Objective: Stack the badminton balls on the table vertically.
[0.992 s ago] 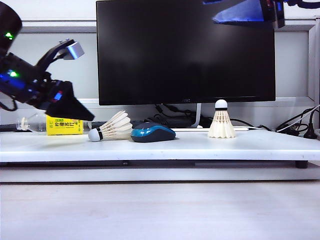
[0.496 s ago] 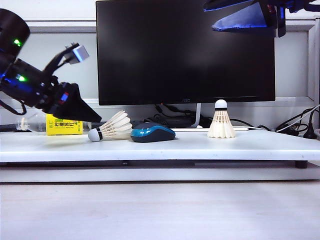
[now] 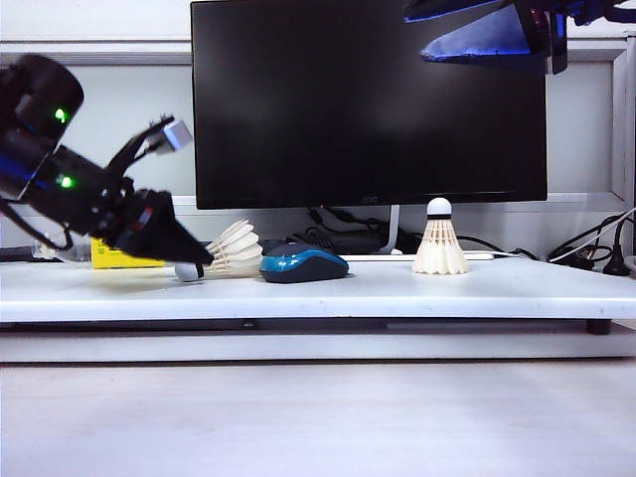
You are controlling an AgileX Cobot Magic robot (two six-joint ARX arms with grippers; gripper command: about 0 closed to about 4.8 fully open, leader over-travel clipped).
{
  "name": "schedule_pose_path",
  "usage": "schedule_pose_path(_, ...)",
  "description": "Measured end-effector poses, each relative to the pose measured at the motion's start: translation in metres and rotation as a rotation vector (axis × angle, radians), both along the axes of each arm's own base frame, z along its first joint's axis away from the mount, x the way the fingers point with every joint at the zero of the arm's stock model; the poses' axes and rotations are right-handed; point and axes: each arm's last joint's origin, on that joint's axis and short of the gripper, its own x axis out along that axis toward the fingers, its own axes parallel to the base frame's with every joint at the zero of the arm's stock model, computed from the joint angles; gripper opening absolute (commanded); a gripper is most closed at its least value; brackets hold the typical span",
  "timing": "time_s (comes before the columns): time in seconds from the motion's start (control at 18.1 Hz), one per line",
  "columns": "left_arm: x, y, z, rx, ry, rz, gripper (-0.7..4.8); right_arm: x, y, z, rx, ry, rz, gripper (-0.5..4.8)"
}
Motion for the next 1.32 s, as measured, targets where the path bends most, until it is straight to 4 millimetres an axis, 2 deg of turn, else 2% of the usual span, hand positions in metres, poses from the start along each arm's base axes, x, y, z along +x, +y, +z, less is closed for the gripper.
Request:
schedule_pose_path(0.17, 0.0005, 0.0005, -0.0003, 0.023, -0.010, 0.018, 3.07, 0.0000, 0.0000, 0.0000, -0.001, -0.001, 0.000, 2.10)
schedule_pose_path(0.39, -0.0007, 0.0009, -0.0023, 0.032, 0.016, 0.026, 3.03, 0.0000, 0.0000, 0.0000, -0.002, -0.003, 0.001, 2.10)
schedule_pose_path(0.5, -0.0007, 0.0009, -0.0023, 0.033, 0.016, 0.026, 2.69, 0.0000, -0.0001, 0.0000, -0.002, -0.003, 0.000, 2.10)
schedule_pose_path(0.83, 0.0000, 0.0008, -0.0089, 0.039, 0.042, 0.028, 2.65, -0.0005, -0.0002, -0.0016, -0.007, 0.015, 0.001, 2.10)
schedule_pose_path(0.94, 0.0001, 0.0008, -0.0089, 0.040, 0.042, 0.028, 2.09, -0.0006, -0.0002, -0.0015, -0.007, 0.015, 0.001, 2.10)
schedule_pose_path(1.32, 0.0001, 0.0008, -0.0089, 0.026, 0.060, 0.041, 2.09, -0.0007, -0.0002, -0.0023, -0.010, 0.023, 0.001, 2.10)
